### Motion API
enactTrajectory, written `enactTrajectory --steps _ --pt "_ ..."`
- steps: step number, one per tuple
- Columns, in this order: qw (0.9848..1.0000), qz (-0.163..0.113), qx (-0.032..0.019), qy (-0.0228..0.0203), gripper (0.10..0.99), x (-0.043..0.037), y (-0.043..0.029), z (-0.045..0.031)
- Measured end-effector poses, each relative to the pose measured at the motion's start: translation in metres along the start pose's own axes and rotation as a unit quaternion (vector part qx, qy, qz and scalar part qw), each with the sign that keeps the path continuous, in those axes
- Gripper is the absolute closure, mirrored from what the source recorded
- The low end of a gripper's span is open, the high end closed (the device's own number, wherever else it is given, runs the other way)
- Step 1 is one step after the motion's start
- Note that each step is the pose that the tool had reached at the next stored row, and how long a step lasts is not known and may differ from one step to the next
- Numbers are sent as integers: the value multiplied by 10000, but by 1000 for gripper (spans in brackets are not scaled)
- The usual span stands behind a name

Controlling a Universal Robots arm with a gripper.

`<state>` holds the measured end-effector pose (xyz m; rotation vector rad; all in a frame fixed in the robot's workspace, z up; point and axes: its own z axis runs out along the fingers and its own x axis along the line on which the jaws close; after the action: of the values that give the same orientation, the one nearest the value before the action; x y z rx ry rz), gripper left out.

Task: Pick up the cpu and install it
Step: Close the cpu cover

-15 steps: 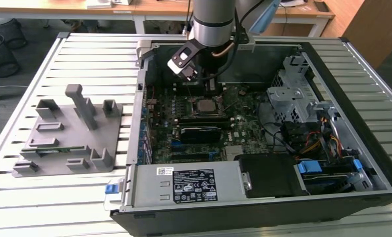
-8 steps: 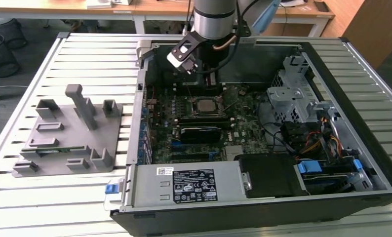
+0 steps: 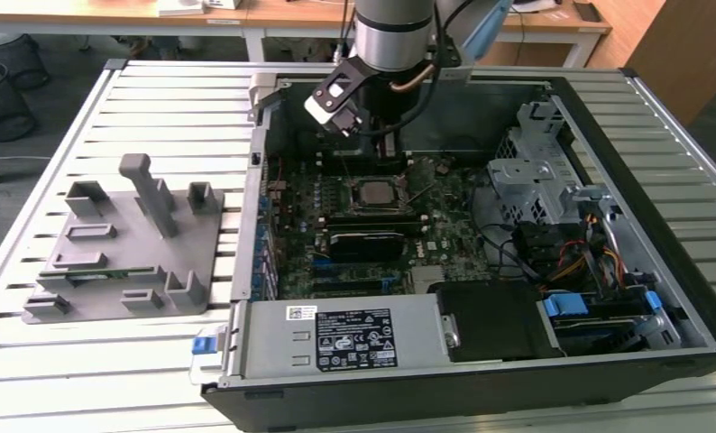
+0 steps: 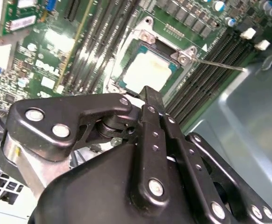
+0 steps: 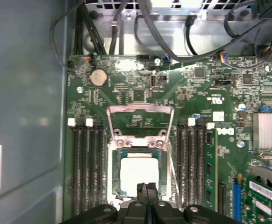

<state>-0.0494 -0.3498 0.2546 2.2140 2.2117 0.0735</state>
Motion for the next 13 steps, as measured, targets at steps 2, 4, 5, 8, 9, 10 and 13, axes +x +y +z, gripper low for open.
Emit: enactTrajectory --steps 2,4,5,8,9,10,13 --pt "10000 0 3 0 980 -27 6 0" --pt "10000 0 19 12 980 -29 38 1" --pt "10000 -3 27 31 980 -29 58 1" --pt "9999 -51 36 89 980 -29 108 3" --pt "9999 -87 38 101 980 -29 116 1" --pt "9999 -111 39 107 980 -28 118 -10" --pt "9999 -121 39 111 980 -26 121 -94"
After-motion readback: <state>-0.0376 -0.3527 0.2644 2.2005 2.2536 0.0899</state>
